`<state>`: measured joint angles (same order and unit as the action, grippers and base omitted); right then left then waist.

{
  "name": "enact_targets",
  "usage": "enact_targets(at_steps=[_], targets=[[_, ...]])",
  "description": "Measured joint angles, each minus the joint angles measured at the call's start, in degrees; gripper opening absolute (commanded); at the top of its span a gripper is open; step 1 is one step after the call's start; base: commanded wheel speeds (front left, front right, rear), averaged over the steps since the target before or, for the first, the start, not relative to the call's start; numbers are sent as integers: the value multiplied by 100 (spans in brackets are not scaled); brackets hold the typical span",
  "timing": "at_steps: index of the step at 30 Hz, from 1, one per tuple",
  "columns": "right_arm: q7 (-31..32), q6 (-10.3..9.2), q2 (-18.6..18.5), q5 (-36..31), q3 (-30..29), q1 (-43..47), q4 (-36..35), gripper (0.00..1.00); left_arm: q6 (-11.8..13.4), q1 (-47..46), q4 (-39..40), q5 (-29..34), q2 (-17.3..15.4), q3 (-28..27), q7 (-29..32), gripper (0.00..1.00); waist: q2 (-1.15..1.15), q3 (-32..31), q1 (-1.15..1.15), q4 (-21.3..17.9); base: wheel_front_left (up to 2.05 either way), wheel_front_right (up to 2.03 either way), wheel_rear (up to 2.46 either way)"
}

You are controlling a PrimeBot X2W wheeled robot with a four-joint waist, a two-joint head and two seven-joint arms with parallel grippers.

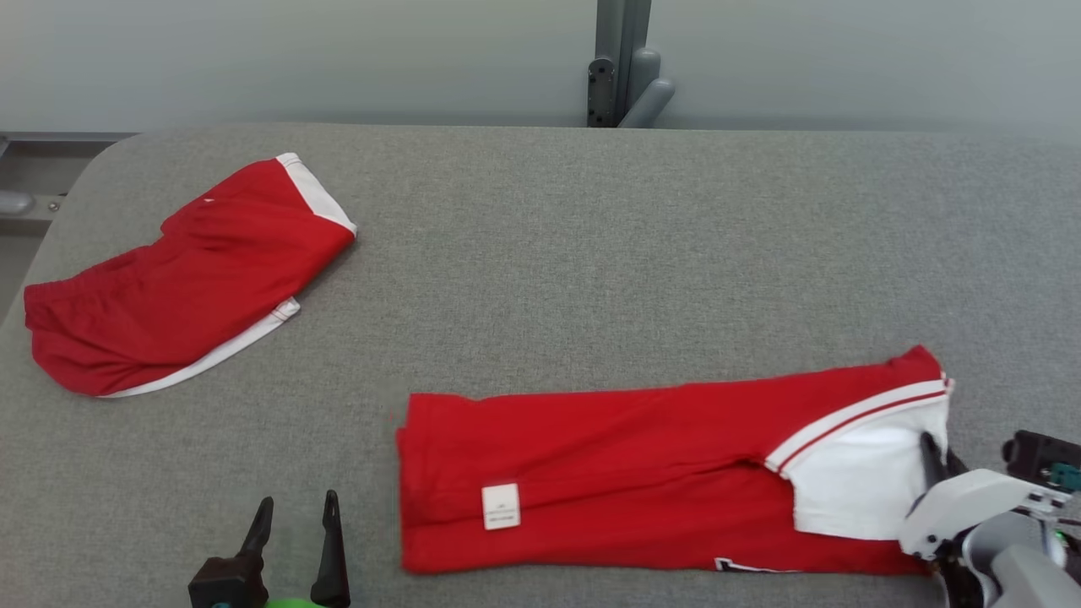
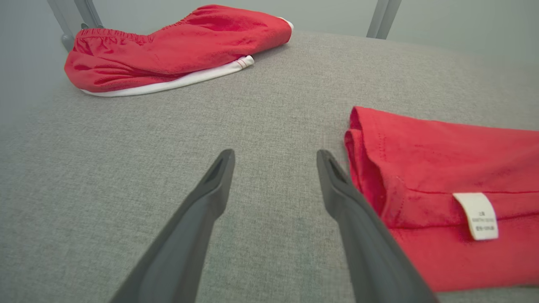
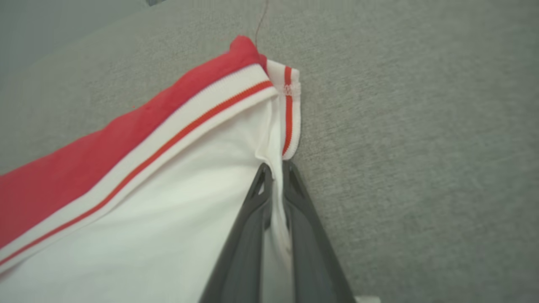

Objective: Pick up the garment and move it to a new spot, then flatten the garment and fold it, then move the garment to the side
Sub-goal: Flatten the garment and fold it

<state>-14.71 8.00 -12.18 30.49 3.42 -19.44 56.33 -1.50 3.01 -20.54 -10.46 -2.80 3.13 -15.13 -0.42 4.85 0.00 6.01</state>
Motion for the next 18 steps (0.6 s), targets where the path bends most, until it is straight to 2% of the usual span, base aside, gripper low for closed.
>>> enact_targets(at_steps=[3, 6, 8, 13, 18], targets=[[-35, -32, -186, -83, -408, -25, 119, 0, -9, -6, -2, -1, -1, 27, 0, 100, 0, -8, 0, -8, 0, 0, 0], [-34, -45, -281, -437, -953, 36, -142, 0, -20, -3, -19, -31, -1, 49, 0, 100, 0, -36, 0, -51, 0, 0, 0], [-34, -46, -172, -593, -1049, 108, -377, 0, -20, 3, -21, -56, -1, 65, 0, 100, 0, -59, 0, -95, 0, 0, 0], [-34, -51, 185, -617, -426, 285, -1146, 0, -98, 15, 14, -57, -2, 179, 0, 100, 0, -89, 0, -291, 0, 0, 0], [27, -52, 164, -237, 400, 636, -1933, 0, -97, -10, 112, -191, 0, 434, 0, 100, 0, -116, 0, -508, 0, 0, 0]])
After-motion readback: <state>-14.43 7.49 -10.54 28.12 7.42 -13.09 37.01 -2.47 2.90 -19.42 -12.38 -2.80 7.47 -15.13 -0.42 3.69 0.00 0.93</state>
